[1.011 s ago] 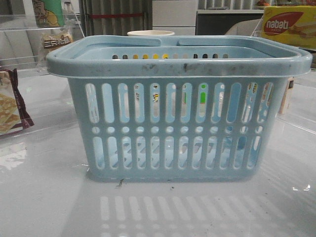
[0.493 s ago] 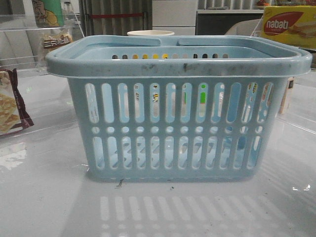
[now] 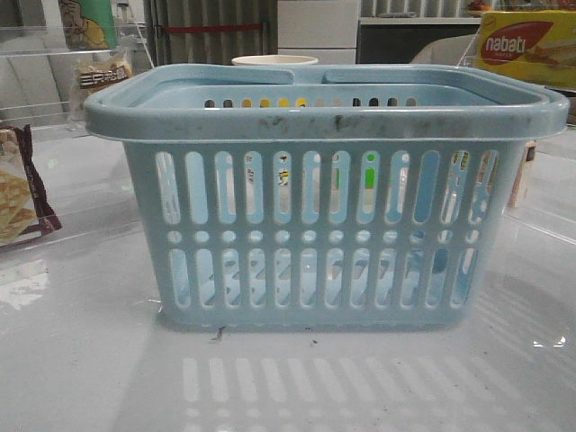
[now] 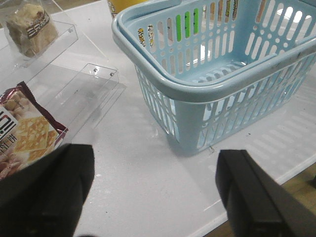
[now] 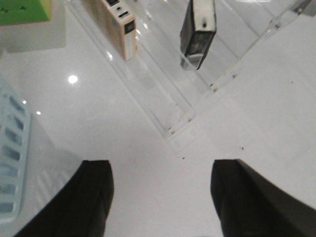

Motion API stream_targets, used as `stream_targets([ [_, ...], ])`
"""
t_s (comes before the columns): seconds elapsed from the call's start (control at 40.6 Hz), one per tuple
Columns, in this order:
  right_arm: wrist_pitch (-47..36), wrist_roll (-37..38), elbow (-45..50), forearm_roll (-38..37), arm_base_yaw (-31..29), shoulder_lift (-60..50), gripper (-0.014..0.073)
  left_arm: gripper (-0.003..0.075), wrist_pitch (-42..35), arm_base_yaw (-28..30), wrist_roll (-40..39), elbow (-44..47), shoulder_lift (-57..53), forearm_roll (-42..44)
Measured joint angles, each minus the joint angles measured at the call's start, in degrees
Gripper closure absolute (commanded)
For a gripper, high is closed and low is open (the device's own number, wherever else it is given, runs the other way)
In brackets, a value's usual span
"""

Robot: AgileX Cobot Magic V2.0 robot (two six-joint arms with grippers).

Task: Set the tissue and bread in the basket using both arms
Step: 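Grasp the white tissue pack with the right gripper and carry it over the basket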

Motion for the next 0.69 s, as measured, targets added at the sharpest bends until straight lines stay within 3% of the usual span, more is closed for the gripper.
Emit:
stream_targets([
  [0.173, 0.0, 0.0, -8.1, -0.3, -1.0, 10.8, 0.0060, 0.0160, 0.0, 0.0, 0.0, 0.0, 0.0, 0.0],
  [0.37, 0.0, 0.0, -16.0, -2.2, -1.0, 21.5, 0.0120, 0.0160, 0.0, 0.0, 0.0, 0.0, 0.0, 0.0],
  [0.69, -0.2, 0.0, -23.6, -7.9, -1.1, 32.1, 0.0129, 0.0160, 0.0, -0.2, 0.0, 0.0, 0.0, 0.0],
])
